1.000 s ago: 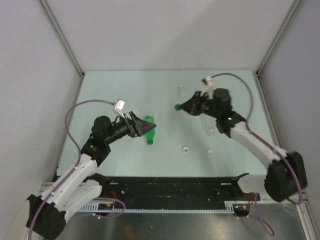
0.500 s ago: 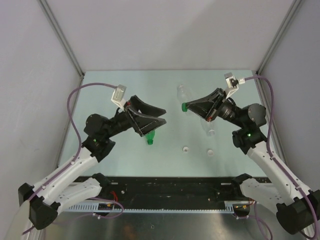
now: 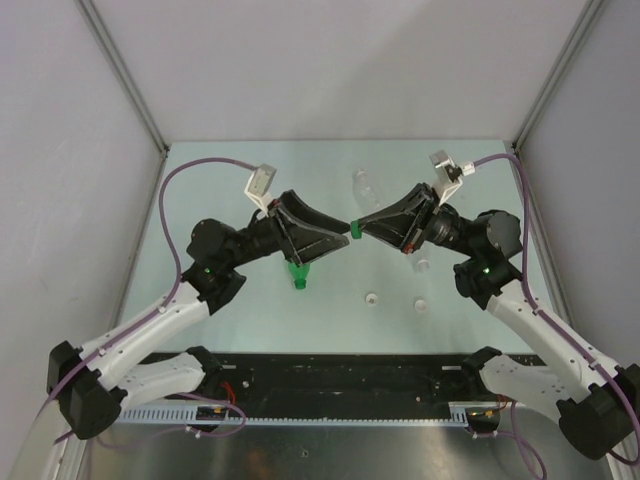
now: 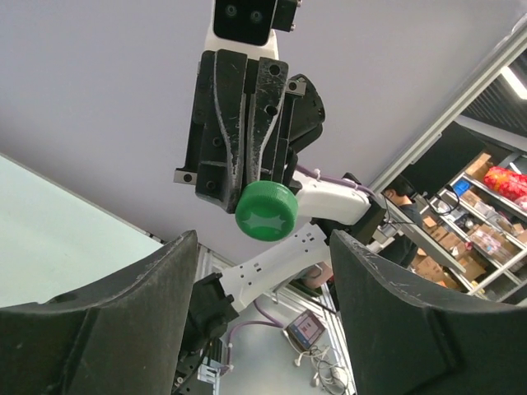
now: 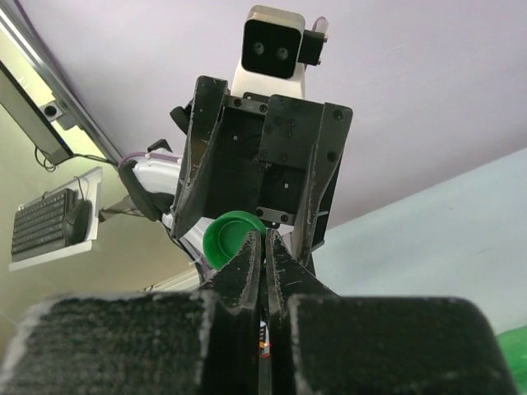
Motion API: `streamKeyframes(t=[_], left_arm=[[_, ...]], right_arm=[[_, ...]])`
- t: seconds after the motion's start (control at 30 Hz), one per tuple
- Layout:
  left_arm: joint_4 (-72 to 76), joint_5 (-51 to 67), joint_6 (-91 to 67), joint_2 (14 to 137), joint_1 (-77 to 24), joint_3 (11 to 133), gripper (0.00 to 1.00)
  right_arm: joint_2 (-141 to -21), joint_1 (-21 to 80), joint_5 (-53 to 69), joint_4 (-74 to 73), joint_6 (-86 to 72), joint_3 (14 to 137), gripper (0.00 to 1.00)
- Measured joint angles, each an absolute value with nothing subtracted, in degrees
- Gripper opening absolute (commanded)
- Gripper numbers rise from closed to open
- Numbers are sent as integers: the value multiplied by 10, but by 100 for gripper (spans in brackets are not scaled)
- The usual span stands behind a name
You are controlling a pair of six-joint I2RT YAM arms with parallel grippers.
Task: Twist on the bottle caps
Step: Pick up the bottle cap from the center of the board.
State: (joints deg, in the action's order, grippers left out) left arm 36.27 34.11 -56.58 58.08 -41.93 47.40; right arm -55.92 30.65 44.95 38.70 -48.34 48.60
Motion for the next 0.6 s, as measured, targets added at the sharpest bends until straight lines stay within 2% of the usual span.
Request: streamKeyframes(t=[0.23,0.43,0.6], left_arm=[[378,352,-577,604,-426,486,63],[383,354,-585,617,-432,489,51],[383,354,-590,621,-432,489,49]], right_arm=[[-559,314,451,375,-456,486,0],[-559,314,451,359,-434,486,0],[-557,314,451,357,-428,486,0]])
